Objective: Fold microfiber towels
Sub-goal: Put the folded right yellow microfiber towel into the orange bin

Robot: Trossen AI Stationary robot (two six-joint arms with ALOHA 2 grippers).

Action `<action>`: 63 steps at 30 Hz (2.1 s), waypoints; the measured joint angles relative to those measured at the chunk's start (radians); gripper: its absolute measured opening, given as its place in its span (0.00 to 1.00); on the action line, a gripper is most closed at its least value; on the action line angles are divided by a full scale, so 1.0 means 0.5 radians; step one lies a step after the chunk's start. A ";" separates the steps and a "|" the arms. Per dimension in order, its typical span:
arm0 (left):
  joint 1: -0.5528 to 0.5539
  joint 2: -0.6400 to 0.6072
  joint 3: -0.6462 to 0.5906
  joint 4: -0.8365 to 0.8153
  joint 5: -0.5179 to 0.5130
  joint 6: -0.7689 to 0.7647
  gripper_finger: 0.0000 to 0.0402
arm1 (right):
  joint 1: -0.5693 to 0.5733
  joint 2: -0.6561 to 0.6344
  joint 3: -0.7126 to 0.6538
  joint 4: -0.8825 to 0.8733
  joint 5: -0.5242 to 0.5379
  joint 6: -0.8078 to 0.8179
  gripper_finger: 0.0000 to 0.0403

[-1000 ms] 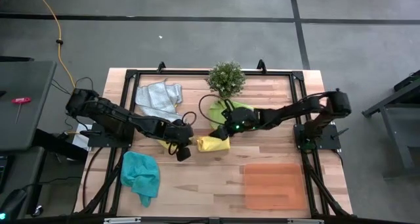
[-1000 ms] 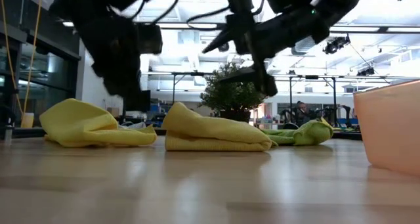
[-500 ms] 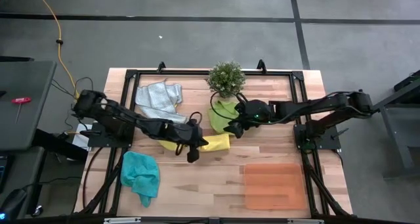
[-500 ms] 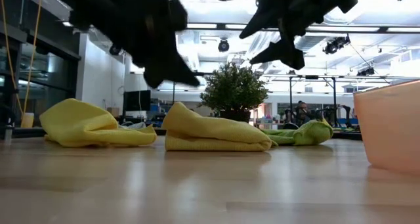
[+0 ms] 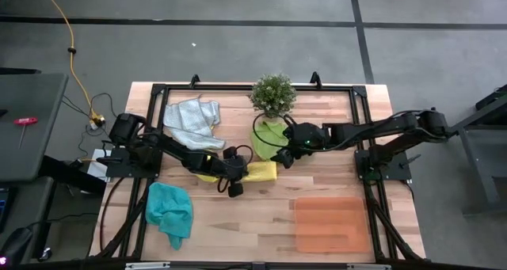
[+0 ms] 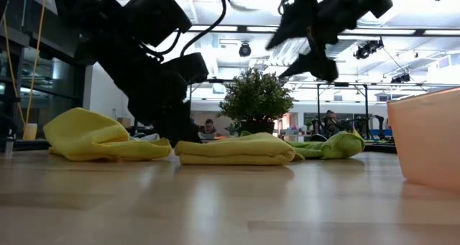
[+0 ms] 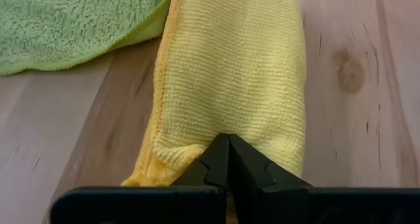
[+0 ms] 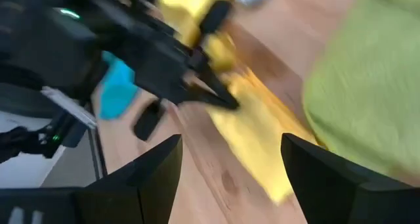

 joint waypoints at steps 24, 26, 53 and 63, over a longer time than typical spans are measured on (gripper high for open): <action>-0.004 0.011 0.000 -0.010 0.023 -0.007 0.00 | 0.099 0.755 0.000 0.248 -0.030 0.717 0.62; -0.004 0.011 0.000 -0.010 0.029 -0.007 0.00 | 0.100 0.756 0.000 0.257 0.006 0.776 0.62; 0.008 -0.045 -0.008 -0.028 0.256 -0.039 0.00 | 0.099 0.759 0.000 0.316 -0.029 0.669 0.01; 0.064 -0.781 -0.007 -0.380 0.436 0.084 0.00 | 0.119 0.569 -0.002 0.124 -0.099 0.434 0.00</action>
